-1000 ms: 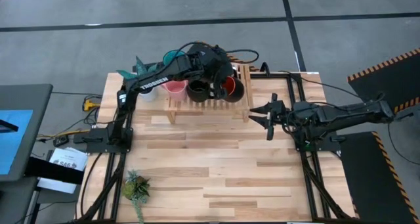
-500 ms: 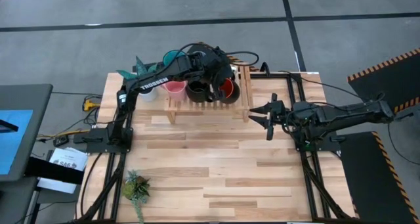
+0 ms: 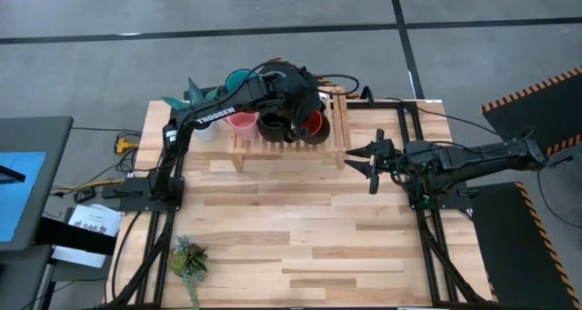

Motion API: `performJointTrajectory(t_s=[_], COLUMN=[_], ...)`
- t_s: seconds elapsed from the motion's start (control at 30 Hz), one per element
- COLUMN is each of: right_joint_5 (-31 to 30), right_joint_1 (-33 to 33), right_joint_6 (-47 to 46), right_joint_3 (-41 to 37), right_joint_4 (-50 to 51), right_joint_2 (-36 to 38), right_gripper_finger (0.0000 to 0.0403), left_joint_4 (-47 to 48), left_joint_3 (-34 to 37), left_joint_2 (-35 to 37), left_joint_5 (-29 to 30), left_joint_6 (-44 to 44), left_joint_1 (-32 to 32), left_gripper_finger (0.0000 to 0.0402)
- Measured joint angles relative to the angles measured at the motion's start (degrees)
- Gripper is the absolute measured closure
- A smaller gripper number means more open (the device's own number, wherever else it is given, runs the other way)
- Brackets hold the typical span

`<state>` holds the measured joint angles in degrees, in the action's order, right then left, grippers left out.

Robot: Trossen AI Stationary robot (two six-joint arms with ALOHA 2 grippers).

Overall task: Place coffee mugs
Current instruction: Put the orange mug on the shelf, then return to Home Position

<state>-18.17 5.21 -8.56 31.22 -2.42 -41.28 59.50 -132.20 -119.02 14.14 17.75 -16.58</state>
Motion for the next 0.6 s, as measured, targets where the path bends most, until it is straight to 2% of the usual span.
performJointTrajectory(t_s=[0.6], right_joint_5=[0.0], right_joint_1=[0.0], right_joint_6=[0.0], right_joint_3=[0.0], right_joint_4=[0.0], right_joint_2=[0.0], right_gripper_finger=[0.0244], left_joint_4=[-4.4], left_joint_3=[-0.2], left_joint_2=[0.0], left_joint_5=[-0.3], left_joint_6=[0.9], left_joint_1=[0.1], left_gripper_finger=[0.0276])
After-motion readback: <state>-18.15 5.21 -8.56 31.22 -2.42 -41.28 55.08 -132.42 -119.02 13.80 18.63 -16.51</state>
